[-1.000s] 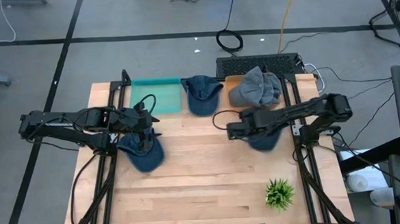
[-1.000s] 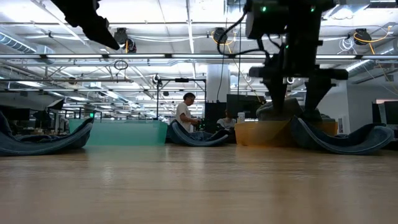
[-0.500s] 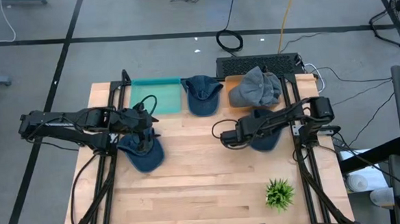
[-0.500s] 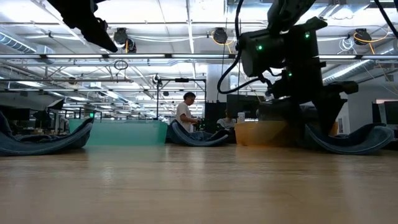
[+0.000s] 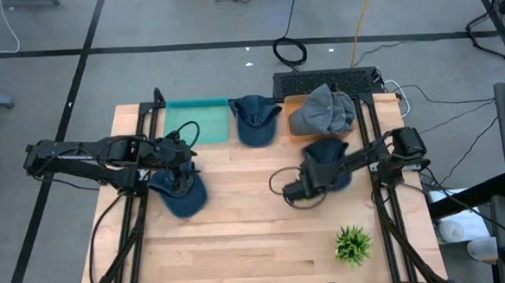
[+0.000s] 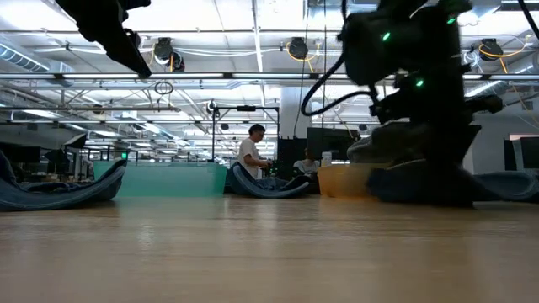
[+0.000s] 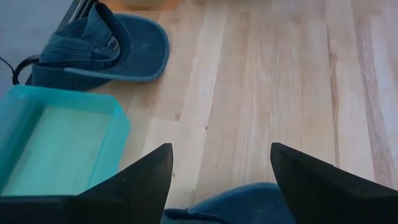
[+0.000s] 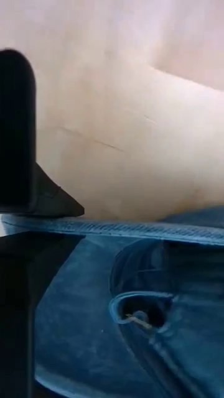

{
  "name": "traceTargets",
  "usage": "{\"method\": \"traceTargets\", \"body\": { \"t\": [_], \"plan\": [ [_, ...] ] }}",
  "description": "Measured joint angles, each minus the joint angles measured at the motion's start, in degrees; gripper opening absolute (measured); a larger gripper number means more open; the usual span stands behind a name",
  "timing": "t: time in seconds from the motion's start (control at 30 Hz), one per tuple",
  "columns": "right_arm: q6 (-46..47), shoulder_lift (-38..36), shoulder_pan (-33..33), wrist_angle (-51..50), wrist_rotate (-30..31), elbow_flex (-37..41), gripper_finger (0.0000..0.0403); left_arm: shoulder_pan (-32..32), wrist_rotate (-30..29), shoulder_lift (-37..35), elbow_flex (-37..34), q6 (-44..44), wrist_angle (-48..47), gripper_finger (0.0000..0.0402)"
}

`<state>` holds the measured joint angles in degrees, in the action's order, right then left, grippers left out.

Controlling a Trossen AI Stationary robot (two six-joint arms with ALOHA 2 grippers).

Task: Pick & Place hat
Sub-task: Put the right dark blue cap into the blue bin

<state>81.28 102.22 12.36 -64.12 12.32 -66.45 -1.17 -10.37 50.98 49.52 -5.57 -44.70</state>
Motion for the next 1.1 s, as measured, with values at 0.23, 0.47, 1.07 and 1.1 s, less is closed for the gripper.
{"method": "traceTargets", "body": {
  "t": [0.23,0.47,1.07,1.1],
  "plan": [
    [-1.0,-1.2,10.7,-0.1,-1.1,-3.9,0.0003,0.0,-0.9,0.0,0.0,1.1,0.5,0.0275],
    [-6.9,-4.2,16.2,-0.5,10.6,-5.4,0.0001,0.0,-1.2,0.0,0.0,0.9,0.9,0.0256],
    [-37.4,-12.3,13.5,8.4,26.2,-5.4,0.0000,0.0,6.9,0.0,0.0,-3.6,1.6,0.0260],
    [-38.7,-12.9,13.3,9.2,27.6,-5.4,0.0000,0.0,7.3,0.0,0.0,-3.8,1.6,0.0258]
  ]
}}
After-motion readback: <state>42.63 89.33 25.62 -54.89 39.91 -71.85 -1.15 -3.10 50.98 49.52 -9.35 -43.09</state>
